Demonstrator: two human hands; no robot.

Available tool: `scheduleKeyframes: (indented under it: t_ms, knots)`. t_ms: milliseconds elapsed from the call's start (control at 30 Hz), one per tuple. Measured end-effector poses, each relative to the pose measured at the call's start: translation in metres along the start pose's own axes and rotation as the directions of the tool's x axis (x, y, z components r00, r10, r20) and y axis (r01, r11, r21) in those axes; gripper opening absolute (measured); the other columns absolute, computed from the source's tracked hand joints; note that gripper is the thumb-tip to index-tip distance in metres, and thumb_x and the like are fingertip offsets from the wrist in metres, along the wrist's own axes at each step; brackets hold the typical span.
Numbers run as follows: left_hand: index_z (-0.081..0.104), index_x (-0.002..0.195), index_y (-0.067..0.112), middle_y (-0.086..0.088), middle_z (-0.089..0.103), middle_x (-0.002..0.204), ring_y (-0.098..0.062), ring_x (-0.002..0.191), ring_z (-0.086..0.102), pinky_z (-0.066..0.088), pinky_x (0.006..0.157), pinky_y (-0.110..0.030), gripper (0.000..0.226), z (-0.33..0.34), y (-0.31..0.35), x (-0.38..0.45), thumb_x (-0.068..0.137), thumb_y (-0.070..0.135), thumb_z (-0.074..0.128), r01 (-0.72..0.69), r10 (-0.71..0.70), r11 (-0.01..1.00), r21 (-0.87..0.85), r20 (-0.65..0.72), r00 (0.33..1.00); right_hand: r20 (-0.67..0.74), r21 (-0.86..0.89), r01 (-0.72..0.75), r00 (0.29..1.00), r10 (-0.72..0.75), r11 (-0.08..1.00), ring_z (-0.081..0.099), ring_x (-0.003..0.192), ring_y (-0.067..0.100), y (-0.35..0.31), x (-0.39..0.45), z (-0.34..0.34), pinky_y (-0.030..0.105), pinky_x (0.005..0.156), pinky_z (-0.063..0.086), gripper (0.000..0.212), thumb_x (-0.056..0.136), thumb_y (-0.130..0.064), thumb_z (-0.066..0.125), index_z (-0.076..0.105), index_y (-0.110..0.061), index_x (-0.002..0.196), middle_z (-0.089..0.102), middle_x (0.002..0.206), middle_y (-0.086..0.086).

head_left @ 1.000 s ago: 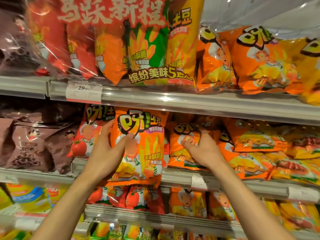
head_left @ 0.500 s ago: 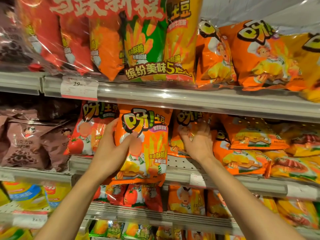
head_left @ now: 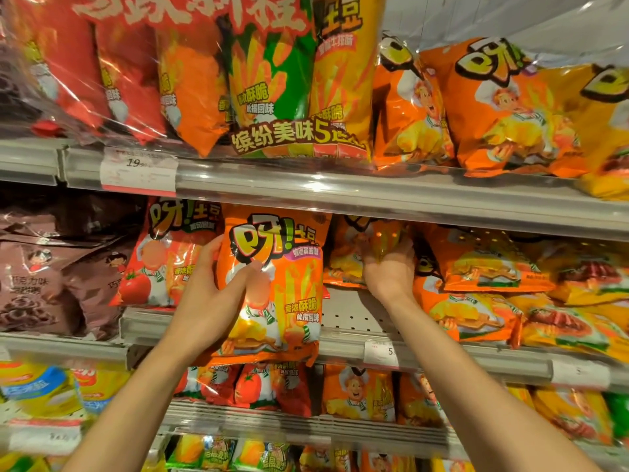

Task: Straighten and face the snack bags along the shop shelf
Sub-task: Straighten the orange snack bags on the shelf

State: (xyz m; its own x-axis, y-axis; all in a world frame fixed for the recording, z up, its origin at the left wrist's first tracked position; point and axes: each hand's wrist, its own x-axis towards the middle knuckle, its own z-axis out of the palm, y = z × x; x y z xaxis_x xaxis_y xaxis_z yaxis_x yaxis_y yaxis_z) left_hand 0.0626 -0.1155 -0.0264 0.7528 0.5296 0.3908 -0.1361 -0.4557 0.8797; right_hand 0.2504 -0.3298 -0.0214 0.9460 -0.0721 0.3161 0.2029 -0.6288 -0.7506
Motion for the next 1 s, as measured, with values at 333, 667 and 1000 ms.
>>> scheduleKeyframes:
  t_ms: [333, 667, 1000]
  knots:
    - [0.034, 0.149, 0.041, 0.037, 0.047, 0.127, 0.019, 0.112, 0.047, 0.033, 0.09, -0.015, 0.07, 0.001, 0.0, -0.002, 0.088, 0.057, 0.065, -0.031, 0.031, 0.999, -0.009, 0.013, 0.999, 0.109, 0.072, -0.084, 0.991, 0.076, 0.994, 0.029, 0.143, 0.04, 0.003, 0.006, -0.01, 0.046, 0.118, 0.026, 0.088, 0.093, -0.054, 0.06, 0.019, -0.004, 0.153, 0.028, 0.154, 0.022]
    - [0.029, 0.151, 0.044, 0.019, 0.043, 0.153, -0.008, 0.14, 0.04, 0.037, 0.111, -0.039, 0.085, 0.051, 0.02, -0.005, 0.078, 0.076, 0.057, -0.041, 0.043, 0.999, -0.018, 0.132, 0.99, 0.445, 0.429, -0.041, 0.879, -0.171, 0.903, 0.059, 0.091, -0.021, -0.006, -0.076, -0.054, 0.001, 0.066, 0.045, 0.073, 0.084, -0.074, 0.054, 0.037, -0.036, 0.143, 0.061, 0.116, -0.023]
    - [0.062, 0.134, 0.014, -0.013, 0.055, 0.133, -0.032, 0.126, 0.044, 0.038, 0.102, -0.049, 0.053, 0.049, 0.018, 0.0, 0.093, 0.046, 0.051, -0.382, 0.414, 0.726, 0.572, 0.081, 0.907, 0.144, 0.397, -0.033, 0.989, -0.027, 0.917, 0.045, 0.137, 0.03, -0.002, -0.041, -0.055, 0.043, 0.112, 0.039, 0.082, 0.092, -0.053, 0.062, 0.024, -0.016, 0.154, 0.046, 0.15, 0.01]
